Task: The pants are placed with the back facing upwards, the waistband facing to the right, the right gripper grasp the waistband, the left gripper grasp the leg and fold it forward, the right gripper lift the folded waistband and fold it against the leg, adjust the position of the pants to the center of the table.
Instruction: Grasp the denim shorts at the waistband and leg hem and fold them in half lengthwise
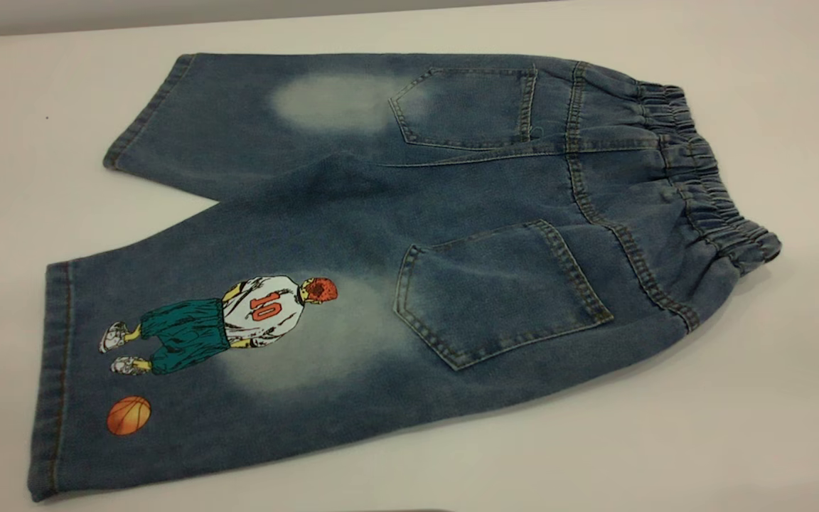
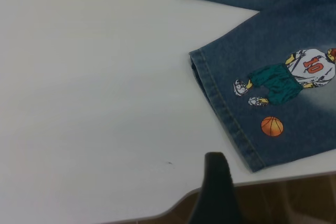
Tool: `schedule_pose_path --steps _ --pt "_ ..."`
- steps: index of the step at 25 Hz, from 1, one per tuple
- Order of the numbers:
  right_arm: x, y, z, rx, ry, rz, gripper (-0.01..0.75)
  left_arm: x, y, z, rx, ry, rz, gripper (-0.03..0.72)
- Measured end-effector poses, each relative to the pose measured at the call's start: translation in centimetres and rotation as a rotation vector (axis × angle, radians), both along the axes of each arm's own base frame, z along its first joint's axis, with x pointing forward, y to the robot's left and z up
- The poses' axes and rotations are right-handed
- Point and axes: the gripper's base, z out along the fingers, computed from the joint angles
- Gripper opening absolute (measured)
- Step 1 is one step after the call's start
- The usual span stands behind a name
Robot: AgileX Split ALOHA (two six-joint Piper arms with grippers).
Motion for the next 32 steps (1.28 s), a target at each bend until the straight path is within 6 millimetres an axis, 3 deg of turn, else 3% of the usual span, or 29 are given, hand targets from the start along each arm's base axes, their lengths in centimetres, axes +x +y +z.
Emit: schedule_pose_path --steps 17,22,27,32 --pt "0.0 0.1 0.0 0.012 0.0 0.006 0.58 0.0 0.0 0.0 -0.008 0.001 0.005 0.504" --pt "0.0 0.2 0.4 0.093 -0.006 -0.036 0.58 0.3 0.0 0.8 -0.081 0.023 0.05 0.504" --pt "1.6 0.4 2.0 0.147 0.023 -0.031 0.58 3.6 -0.3 3.1 -0.127 0.063 0.074 0.504" --pt "6.1 1.2 2.5 0.282 0.143 0.005 0.58 9.4 -1.0 3.5 -0.165 0.133 0.072 0.504"
